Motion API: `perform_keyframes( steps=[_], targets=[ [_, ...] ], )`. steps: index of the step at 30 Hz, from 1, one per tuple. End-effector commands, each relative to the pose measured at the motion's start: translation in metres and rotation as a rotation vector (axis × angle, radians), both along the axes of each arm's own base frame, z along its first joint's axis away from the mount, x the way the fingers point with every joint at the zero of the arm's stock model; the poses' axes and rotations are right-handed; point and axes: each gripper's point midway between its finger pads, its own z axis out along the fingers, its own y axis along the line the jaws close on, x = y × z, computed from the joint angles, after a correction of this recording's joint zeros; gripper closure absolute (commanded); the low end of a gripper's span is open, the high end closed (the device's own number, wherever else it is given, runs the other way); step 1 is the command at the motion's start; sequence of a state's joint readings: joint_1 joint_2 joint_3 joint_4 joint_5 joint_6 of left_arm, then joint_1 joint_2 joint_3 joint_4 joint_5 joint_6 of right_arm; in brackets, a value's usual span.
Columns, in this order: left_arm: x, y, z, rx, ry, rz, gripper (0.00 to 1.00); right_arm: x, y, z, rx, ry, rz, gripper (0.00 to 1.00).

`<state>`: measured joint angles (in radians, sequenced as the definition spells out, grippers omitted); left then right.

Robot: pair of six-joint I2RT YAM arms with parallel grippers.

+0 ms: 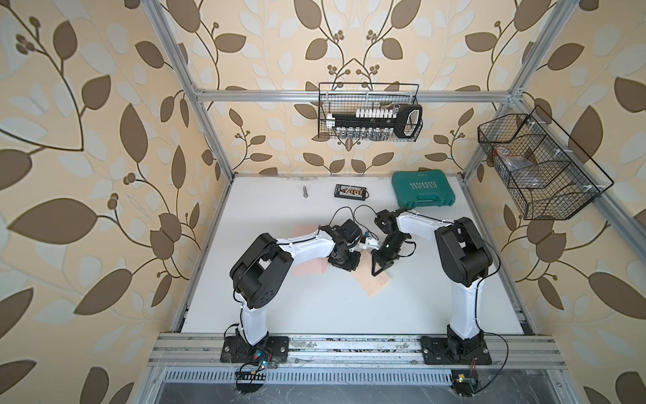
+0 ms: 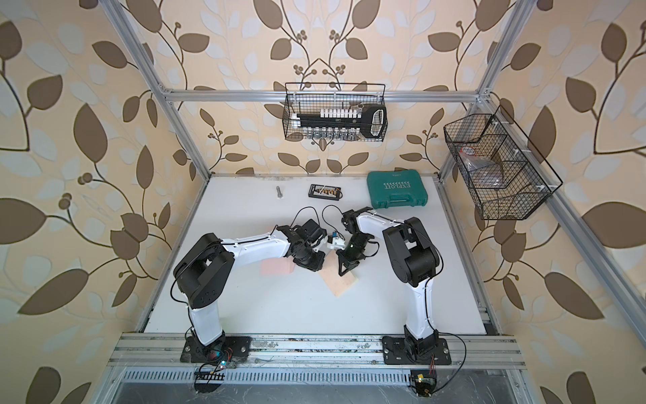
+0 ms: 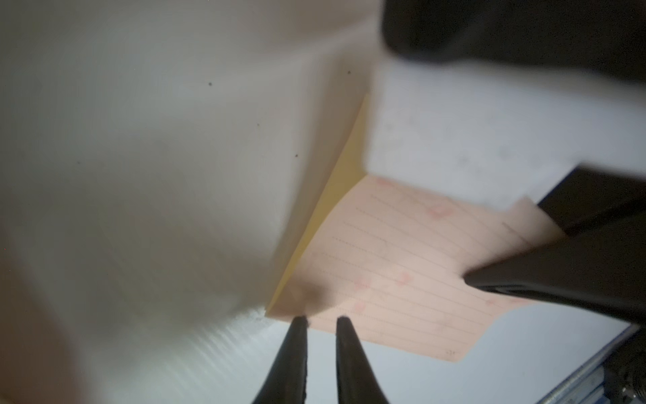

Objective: Fold the letter paper in half and place it into the envelope
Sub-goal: Fold the letter paper at the center of the board.

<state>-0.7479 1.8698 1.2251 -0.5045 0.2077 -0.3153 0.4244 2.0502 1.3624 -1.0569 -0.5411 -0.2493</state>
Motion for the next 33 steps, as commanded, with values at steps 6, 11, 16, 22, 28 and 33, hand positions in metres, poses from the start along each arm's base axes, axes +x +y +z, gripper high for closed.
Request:
perform_keyframes(
  steps=[6, 11, 16, 22, 28, 33],
  targets=[
    [0.008, -0.018, 0.004, -0.026, -0.01, -0.037, 0.84, -0.005, -0.007, -0.009, -0.034, 0.023, -0.004, 1.0],
    [-0.001, -0.015, -0.013, 0.009, 0.035, -0.067, 0.88, -0.002, -0.009, -0.009, -0.044, 0.023, -0.003, 1.0],
    [-0.007, -0.011, -0.017, 0.024, 0.044, -0.082, 0.89, 0.001, -0.01, -0.008, -0.052, 0.016, -0.006, 1.0],
    [-0.014, -0.008, -0.025, 0.048, 0.066, -0.094, 0.89, 0.005, -0.014, -0.009, -0.077, 0.005, -0.006, 1.0],
    [-0.02, -0.004, -0.024, 0.056, 0.075, -0.095, 0.91, 0.009, -0.016, -0.012, -0.101, -0.004, -0.006, 1.0],
    [-0.01, -0.01, 0.007, 0.013, 0.006, -0.085, 0.9, 0.01, -0.016, -0.014, -0.104, 0.0, -0.001, 1.0]
  ],
)
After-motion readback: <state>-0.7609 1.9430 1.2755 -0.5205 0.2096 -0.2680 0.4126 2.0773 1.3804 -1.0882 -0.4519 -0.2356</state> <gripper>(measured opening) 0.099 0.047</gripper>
